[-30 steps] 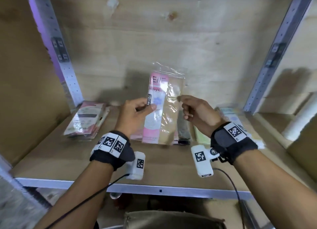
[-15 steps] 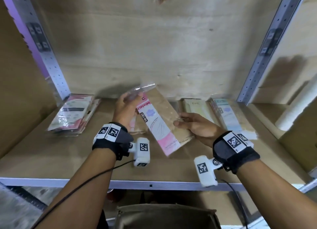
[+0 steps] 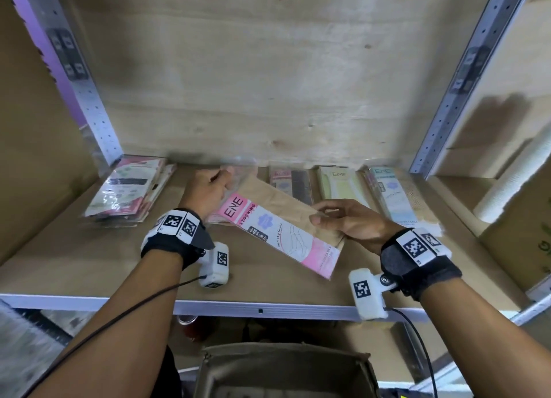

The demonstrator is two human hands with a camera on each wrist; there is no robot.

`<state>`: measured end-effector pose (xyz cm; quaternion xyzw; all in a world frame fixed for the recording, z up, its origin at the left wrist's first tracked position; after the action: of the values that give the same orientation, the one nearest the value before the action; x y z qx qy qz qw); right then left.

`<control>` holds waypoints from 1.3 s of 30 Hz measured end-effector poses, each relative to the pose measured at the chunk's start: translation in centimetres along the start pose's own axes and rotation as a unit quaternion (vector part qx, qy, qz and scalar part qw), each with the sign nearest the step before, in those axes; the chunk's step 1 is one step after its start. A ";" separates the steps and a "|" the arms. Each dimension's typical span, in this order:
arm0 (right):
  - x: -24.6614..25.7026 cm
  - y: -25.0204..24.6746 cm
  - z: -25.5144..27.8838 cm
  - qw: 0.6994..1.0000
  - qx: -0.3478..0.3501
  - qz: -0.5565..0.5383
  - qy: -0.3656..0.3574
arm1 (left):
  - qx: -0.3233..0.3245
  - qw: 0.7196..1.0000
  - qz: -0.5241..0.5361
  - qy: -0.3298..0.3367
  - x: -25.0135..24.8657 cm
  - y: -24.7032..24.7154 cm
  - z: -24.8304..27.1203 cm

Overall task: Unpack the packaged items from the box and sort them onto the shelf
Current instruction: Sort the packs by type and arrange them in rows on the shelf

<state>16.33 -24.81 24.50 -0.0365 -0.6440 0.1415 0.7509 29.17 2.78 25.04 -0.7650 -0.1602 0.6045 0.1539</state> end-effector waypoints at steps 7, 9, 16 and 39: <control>0.3 0.2 0.4 0.999 -0.007 0.021 -0.031 | 0.044 0.998 0.000 -0.043 0.0 -1.0 1.0; 0.4 0.1 0.4 0.999 -0.008 0.027 -0.042 | 0.057 0.996 0.010 -0.071 0.1 -1.1 1.3; 0.2 1.1 0.1 0.998 0.003 0.027 -0.054 | 0.149 0.956 0.204 -0.150 1.4 -0.1 2.6; 4.2 9.0 -10.3 0.969 -0.112 -0.219 0.032 | 0.193 0.943 0.207 -0.174 1.7 -2.0 2.5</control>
<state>25.47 -13.79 24.63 0.0169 -0.6236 -0.1002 0.7751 26.97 5.42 23.89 -0.6198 0.0966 0.7661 0.1397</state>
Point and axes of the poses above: each hand's wrist, its own z-axis away from the middle knuckle, its own y-axis out of the palm, x = y × z, the point moved 6 cm from there along -z, towards the middle knuckle
